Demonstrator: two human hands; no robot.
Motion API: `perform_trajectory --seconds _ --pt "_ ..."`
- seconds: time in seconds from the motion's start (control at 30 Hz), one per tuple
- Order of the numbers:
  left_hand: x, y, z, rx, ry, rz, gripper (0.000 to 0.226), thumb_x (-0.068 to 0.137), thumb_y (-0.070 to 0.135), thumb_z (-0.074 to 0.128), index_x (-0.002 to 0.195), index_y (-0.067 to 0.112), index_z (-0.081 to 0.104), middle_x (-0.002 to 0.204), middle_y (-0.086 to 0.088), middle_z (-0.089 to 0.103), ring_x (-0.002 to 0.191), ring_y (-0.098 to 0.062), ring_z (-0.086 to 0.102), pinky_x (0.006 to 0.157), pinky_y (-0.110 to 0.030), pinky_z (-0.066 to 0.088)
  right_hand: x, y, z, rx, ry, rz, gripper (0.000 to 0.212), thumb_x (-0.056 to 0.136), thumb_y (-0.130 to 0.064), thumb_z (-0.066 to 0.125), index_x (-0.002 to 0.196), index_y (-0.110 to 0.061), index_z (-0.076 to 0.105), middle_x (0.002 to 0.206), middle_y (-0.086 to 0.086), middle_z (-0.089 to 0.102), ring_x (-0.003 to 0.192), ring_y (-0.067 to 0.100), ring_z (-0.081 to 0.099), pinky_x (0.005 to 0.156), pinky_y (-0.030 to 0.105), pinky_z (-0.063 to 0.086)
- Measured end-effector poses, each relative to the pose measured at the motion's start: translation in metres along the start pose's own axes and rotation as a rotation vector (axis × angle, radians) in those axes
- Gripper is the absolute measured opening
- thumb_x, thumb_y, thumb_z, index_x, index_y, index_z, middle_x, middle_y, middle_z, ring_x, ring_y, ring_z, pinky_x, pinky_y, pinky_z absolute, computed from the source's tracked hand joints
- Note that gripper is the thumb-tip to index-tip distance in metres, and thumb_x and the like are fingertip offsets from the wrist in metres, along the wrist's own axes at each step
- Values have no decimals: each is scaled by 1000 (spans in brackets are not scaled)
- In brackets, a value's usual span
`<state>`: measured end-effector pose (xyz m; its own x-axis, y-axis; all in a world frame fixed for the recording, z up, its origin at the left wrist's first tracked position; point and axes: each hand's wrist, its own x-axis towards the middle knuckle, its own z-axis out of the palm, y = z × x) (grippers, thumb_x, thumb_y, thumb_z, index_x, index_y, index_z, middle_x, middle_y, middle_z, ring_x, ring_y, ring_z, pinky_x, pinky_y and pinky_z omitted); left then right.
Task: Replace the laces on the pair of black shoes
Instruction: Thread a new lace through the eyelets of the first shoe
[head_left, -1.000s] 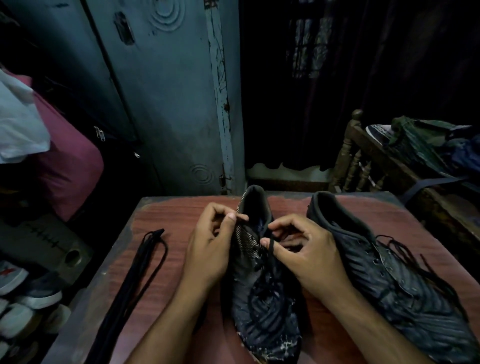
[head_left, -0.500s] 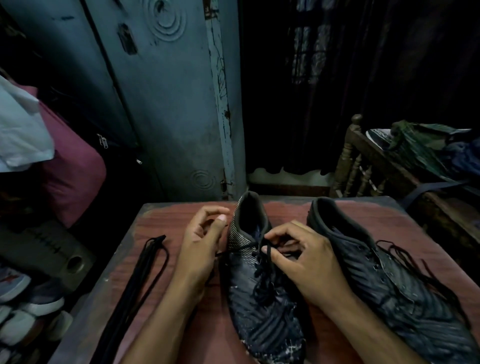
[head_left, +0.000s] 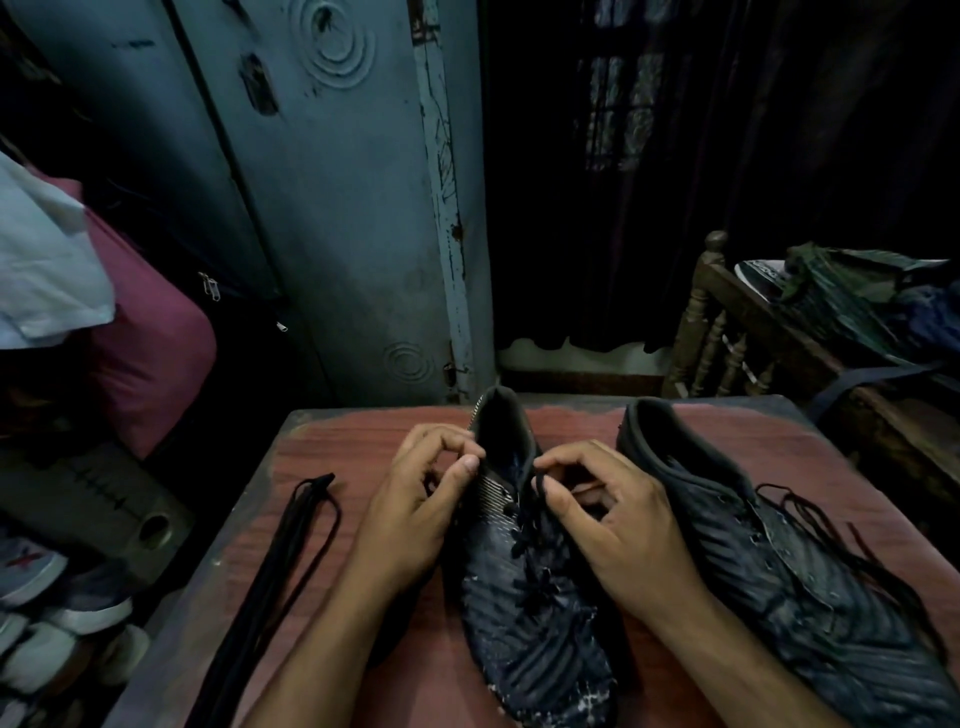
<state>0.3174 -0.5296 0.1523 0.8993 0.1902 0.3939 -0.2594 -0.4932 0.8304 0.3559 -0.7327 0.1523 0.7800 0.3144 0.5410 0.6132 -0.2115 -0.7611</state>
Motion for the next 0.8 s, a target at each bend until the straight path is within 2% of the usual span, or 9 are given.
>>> perform_trajectory --seconds 0.07,0.2,0.3,0.4,0.5,0.6,0.73,0.8 --pt "1 2 3 -201 -1 -111 16 106 13 52 99 23 63 108 0 72 71 -6 57 63 -24 46 0 0 -1 -6 -20 -14 8 97 -27 67 104 -25 72 97 -10 64 93 13 68 78 30 56" --pt "3 11 4 -536 85 -304 9 108 13 43 102 12 49 102 -9 77 51 -9 49 45 -18 41 0 2 -1 -44 -67 -35 15 98 -14 66 104 -25 73 100 -12 63 97 11 66 80 26 53" --pt "5 13 4 -699 152 -379 8 108 13 44 102 14 50 86 -6 75 47 -9 48 42 -19 43 2 4 -2 -60 -64 -48 27 98 1 59 101 -21 74 100 -12 64 99 11 65 82 27 52" --pt "6 10 2 -844 203 -428 12 107 12 45 99 17 53 80 -3 72 51 -9 56 43 -18 46 3 4 -2 -63 -77 -38 40 90 14 53 96 -21 74 99 -11 64 96 15 65 80 33 54" --pt "8 8 0 -916 239 -468 16 107 13 44 98 18 56 72 -2 65 58 -10 61 47 -19 52 2 -1 -4 -65 -127 -6 35 80 3 58 93 -26 73 99 -10 60 91 15 63 74 29 52" --pt "8 6 1 -926 244 -488 19 108 14 41 97 19 55 60 1 47 57 -13 55 48 -21 51 1 -2 -6 -134 -220 -34 23 83 -12 73 99 -28 72 103 -14 56 99 10 62 82 16 47" --pt "9 4 5 -902 224 -464 20 107 11 40 95 19 54 56 4 32 48 -10 38 42 -19 35 0 0 -4 -184 -158 -70 13 89 -16 77 93 -26 69 100 -15 58 97 9 63 83 20 51" --pt "9 4 6 -849 210 -439 22 107 11 39 96 19 56 57 5 30 46 -8 32 43 -19 28 0 -2 -3 -189 -109 -110 10 92 -15 74 93 -23 68 99 -16 59 95 6 63 81 17 50"
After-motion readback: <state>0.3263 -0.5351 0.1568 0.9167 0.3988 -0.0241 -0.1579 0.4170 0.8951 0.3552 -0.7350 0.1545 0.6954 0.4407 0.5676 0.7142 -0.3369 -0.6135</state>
